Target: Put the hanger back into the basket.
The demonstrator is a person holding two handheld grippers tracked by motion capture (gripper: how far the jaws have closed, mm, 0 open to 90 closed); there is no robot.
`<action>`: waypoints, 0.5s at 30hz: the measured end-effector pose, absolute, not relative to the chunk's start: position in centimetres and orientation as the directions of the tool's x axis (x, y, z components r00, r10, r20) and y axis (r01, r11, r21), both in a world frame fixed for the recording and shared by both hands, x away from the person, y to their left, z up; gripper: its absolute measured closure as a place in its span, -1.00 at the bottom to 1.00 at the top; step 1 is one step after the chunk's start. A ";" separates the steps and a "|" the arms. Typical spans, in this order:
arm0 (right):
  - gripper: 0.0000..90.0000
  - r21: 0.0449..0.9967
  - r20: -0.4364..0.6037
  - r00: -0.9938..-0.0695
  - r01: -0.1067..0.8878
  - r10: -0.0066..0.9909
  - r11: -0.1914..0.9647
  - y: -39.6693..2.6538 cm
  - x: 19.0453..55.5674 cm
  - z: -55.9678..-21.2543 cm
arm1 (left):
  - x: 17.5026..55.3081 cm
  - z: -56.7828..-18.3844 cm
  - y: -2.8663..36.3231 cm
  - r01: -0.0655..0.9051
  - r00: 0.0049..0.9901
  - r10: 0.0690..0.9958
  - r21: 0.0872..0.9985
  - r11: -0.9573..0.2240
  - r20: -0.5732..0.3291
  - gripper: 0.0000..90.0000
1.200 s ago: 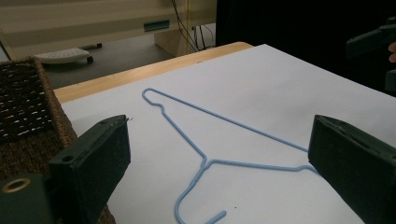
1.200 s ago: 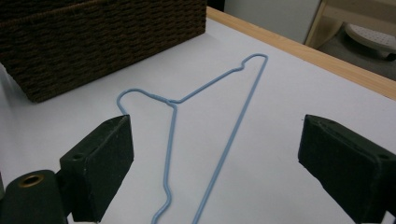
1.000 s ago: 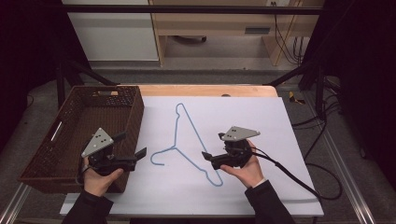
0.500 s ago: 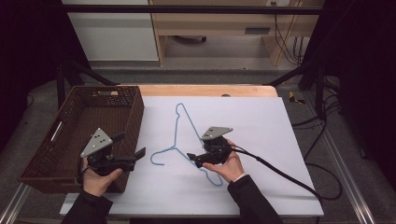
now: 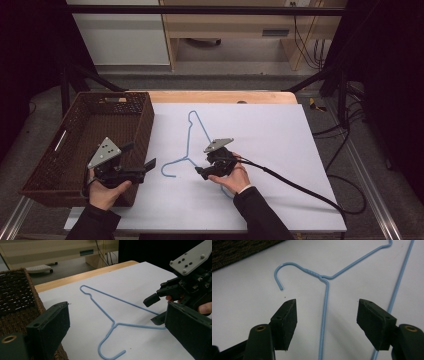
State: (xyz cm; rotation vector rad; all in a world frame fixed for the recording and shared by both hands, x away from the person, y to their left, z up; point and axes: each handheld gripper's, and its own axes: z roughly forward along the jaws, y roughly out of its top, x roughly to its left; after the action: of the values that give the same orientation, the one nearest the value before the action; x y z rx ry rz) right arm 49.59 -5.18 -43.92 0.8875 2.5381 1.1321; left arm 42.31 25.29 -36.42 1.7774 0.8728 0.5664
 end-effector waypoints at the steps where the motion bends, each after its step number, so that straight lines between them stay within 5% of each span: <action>1: -0.26 0.736 0.040 -0.794 0.434 0.607 0.520 -5.1 49.6 -44.0 | 42.3 -36.4 25.3 0.295 0.625 0.780 0.933 -0.206 -0.025 -0.88; 15: 0.01 0.693 0.044 -0.797 0.459 0.603 0.556 -3.4 50.5 -45.6 | 42.4 -36.5 25.3 0.298 0.623 0.782 0.932 -0.209 -0.024 -0.88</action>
State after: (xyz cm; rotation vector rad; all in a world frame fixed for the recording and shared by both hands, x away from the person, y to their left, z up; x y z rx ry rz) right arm 50.49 -3.37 -45.56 0.8957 2.5908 1.0675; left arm 42.40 25.35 -36.53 1.7815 0.8765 0.5680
